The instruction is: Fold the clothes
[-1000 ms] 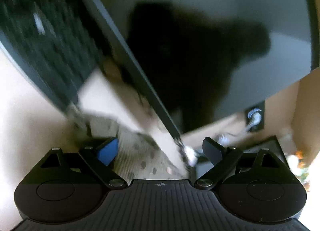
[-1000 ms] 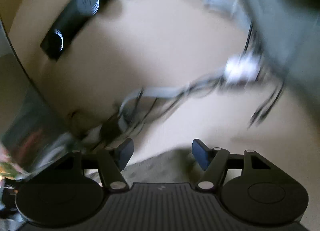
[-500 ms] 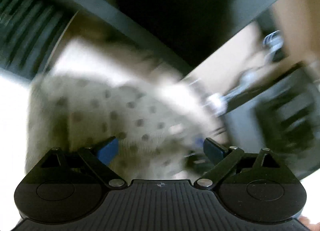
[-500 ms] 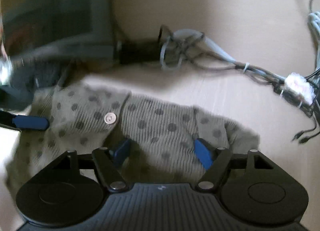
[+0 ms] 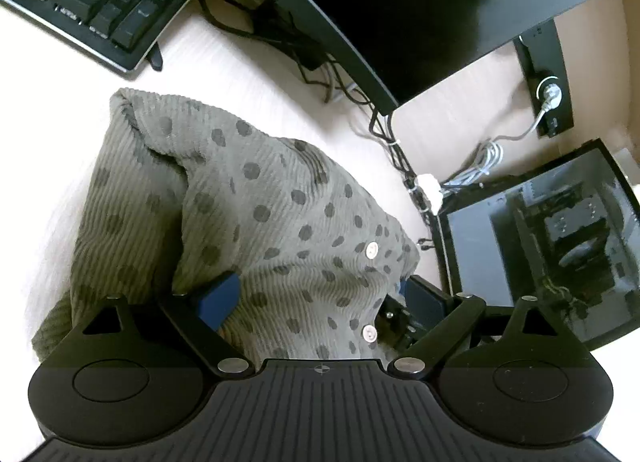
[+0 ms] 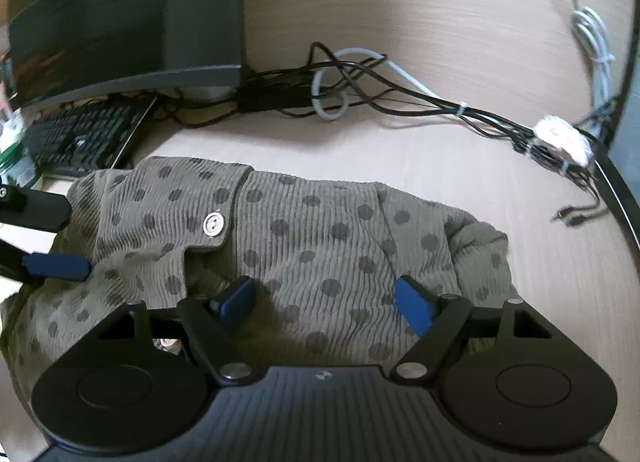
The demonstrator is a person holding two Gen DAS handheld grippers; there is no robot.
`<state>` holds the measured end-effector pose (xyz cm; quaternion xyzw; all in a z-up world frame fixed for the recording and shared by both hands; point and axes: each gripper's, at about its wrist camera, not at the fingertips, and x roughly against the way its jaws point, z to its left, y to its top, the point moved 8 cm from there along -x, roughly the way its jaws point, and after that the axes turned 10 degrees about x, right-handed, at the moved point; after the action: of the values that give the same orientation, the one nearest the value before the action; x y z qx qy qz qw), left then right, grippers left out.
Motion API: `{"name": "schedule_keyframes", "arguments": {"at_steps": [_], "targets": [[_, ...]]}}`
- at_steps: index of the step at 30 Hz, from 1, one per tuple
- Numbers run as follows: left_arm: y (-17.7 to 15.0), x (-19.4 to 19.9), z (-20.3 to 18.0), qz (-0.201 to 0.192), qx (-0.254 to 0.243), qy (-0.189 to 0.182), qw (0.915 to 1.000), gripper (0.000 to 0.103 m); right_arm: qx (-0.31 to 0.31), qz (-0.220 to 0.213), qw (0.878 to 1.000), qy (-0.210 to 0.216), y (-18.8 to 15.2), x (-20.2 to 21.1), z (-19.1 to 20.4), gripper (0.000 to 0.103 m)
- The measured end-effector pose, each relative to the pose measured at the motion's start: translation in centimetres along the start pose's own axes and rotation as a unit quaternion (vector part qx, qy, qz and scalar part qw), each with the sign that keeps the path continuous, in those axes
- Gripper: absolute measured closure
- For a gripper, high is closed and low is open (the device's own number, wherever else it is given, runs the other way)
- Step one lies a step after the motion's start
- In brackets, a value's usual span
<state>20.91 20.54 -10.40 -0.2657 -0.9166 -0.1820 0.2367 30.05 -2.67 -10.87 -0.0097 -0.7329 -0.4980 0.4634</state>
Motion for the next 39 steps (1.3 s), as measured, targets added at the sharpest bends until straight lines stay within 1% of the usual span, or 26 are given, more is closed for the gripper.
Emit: {"name": "schedule_keyframes", "arguments": {"at_steps": [2,3,6,7,13,16,20,24,26,29,31,34,39], "targets": [[0.0,0.0,0.1,0.004,-0.001,-0.007,1.0,0.009,-0.006,0.005,1.0,-0.005,-0.2,0.1,0.4,0.015],[-0.1,0.1,0.2,0.006,-0.003,-0.012,0.9999,0.009,-0.008,0.007,1.0,-0.007,-0.3,0.2,0.6,0.013],[0.0,0.2,0.4,0.014,-0.006,-0.022,0.9997,0.009,-0.024,0.019,0.999,-0.015,-0.7,0.4,0.9,0.004],[0.1,0.2,0.4,0.017,-0.007,-0.024,0.9995,0.009,-0.031,0.024,0.999,-0.017,-0.8,0.4,0.9,0.0],[0.2,-0.4,0.2,0.039,-0.032,-0.037,0.998,0.006,-0.069,0.035,0.997,-0.032,-1.5,1.1,1.1,0.0],[0.1,-0.6,0.0,0.039,-0.043,-0.035,0.9977,0.004,-0.059,0.037,0.997,-0.038,-1.7,1.2,1.5,0.0],[-0.1,-1.1,-0.8,0.039,-0.063,-0.013,0.9972,0.001,-0.04,0.038,0.998,-0.036,-1.8,1.2,1.7,0.0],[-0.3,-1.5,-1.3,0.023,-0.063,0.017,0.9976,0.0,-0.026,0.015,0.999,-0.033,-2.2,1.3,1.8,0.0],[-0.7,-1.7,-1.8,0.018,-0.084,0.038,0.9956,0.0,-0.023,0.003,0.999,-0.033,-2.3,1.5,1.8,0.0],[-1.2,-2.0,-2.3,0.007,-0.113,0.06,0.9918,0.0,-0.02,-0.01,0.999,-0.036,-2.5,1.6,2.0,0.0],[-1.7,-2.0,-2.4,-0.007,-0.134,0.061,0.9891,0.0,-0.014,-0.012,0.999,-0.03,-2.3,1.6,1.9,0.0],[-2.4,-1.6,-2.3,-0.022,-0.145,0.057,0.9875,0.0,-0.003,-0.016,1.0,-0.008,-2.2,1.6,1.6,0.0],[-1.9,-1.8,-2.4,-0.034,-0.112,0.061,0.9913,0.0,0.019,-0.016,1.0,0.006,-2.4,1.8,1.6,0.0]]}}
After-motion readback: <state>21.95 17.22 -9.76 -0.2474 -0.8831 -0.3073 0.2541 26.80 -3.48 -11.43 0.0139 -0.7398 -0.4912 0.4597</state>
